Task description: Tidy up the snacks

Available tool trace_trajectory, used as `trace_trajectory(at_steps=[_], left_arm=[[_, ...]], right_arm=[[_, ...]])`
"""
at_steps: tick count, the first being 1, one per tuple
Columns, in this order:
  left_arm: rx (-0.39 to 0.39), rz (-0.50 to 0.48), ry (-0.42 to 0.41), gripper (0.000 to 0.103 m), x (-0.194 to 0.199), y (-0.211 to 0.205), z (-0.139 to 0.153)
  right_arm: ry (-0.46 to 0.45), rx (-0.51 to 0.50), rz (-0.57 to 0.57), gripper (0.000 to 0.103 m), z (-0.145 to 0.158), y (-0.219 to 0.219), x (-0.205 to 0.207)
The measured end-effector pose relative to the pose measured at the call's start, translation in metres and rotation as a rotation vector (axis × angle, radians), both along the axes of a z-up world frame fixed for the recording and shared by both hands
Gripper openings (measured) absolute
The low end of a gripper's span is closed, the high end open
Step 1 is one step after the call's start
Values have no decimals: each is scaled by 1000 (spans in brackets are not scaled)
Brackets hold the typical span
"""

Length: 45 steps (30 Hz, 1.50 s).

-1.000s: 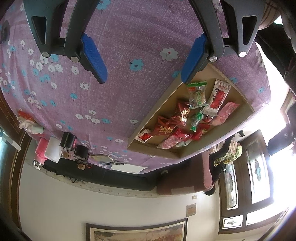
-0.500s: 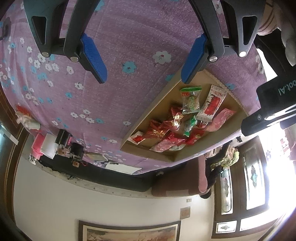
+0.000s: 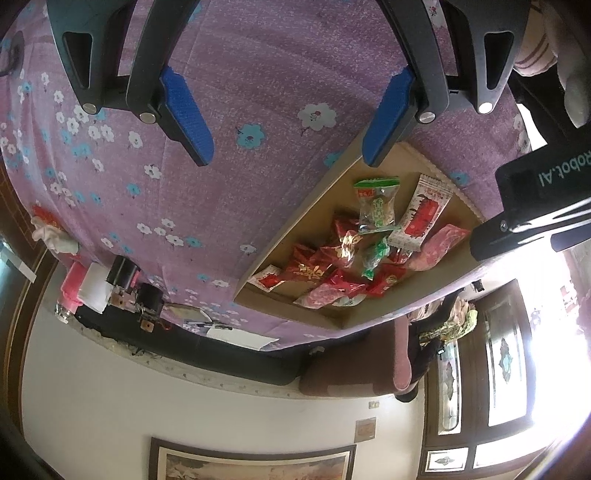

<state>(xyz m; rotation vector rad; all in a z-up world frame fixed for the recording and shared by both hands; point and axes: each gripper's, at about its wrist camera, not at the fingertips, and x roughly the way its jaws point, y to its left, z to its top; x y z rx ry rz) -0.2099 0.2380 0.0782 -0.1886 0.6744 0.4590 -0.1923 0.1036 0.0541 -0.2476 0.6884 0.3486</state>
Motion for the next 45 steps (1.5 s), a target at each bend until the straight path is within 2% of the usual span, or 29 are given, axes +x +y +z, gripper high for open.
trace_trajectory(at_steps=[23, 45], left_arm=[[-74, 0, 40, 103, 7, 11, -7], [-89, -14, 44, 103, 5, 9, -8]], right_arm=[[-47, -34, -17, 86, 7, 0, -2], [-71, -55, -20, 86, 8, 2, -6]])
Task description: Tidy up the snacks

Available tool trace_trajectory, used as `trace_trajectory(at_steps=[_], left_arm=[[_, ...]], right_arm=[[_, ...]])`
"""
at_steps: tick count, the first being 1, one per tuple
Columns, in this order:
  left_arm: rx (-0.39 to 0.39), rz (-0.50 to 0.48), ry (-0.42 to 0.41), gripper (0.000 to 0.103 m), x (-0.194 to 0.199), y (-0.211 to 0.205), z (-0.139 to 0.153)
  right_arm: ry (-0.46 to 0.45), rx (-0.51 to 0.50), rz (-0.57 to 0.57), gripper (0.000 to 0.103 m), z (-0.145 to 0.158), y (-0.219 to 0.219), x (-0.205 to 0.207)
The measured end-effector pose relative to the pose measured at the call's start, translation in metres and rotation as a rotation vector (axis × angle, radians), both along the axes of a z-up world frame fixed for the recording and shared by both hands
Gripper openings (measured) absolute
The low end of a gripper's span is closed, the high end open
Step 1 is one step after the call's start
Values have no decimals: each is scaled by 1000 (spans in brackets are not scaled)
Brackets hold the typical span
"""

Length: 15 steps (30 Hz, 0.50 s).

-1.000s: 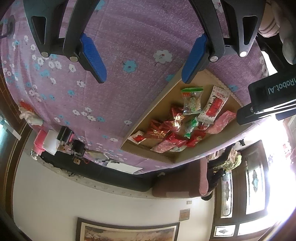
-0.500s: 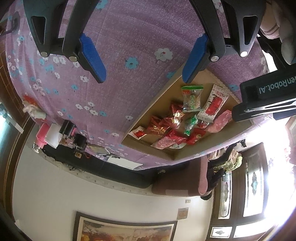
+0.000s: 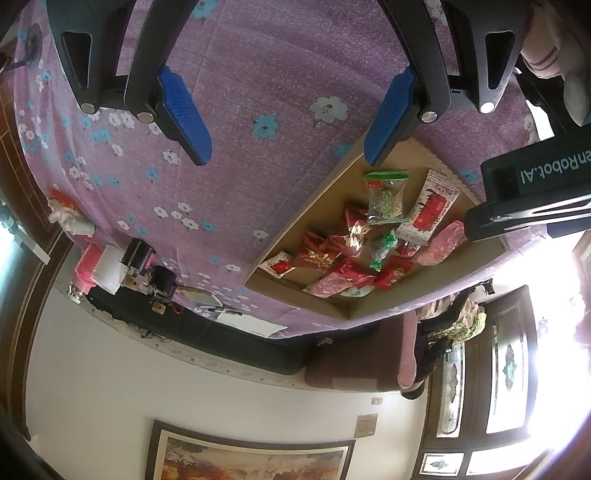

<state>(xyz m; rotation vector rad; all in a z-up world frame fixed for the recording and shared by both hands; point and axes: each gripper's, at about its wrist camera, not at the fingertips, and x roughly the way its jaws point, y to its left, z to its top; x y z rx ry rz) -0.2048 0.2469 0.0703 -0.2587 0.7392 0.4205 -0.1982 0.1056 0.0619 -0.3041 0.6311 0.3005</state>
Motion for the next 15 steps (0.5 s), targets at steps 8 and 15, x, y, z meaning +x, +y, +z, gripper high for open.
trace_trajectory(at_steps=[8, 15], left_arm=[[0, 2, 0, 103, -1, -1, 0], [2, 1, -2, 103, -1, -2, 1]], right_arm=[[-4, -1, 1, 86, 0, -1, 0], [-4, 0, 1, 86, 1, -1, 0]])
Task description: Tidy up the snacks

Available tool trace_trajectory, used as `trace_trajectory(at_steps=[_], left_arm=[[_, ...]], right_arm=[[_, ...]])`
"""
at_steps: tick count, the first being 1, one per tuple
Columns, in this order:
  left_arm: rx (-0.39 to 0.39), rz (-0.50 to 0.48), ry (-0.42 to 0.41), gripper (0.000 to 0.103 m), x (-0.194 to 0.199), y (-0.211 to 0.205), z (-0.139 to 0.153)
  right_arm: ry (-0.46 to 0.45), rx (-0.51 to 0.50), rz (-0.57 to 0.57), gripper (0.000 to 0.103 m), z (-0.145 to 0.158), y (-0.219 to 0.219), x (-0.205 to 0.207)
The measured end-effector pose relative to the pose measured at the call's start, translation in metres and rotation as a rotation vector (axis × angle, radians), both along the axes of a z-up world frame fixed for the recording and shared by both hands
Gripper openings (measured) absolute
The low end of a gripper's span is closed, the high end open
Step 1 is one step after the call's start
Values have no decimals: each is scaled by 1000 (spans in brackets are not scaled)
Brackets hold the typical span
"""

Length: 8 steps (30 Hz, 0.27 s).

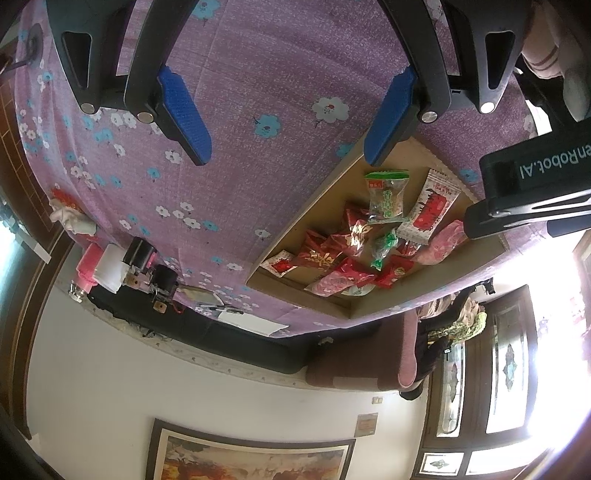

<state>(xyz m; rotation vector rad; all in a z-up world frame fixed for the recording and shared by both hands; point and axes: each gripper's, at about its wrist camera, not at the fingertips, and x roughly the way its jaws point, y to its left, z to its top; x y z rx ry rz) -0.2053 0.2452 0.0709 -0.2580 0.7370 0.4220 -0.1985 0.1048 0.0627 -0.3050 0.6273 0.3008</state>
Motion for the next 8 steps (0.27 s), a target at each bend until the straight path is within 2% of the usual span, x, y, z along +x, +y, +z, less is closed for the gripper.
trace_trajectory(at_steps=[8], left_arm=[[-11, -23, -10, 103, 4, 1, 12]], right_arm=[[-26, 1, 1, 86, 8, -3, -1]])
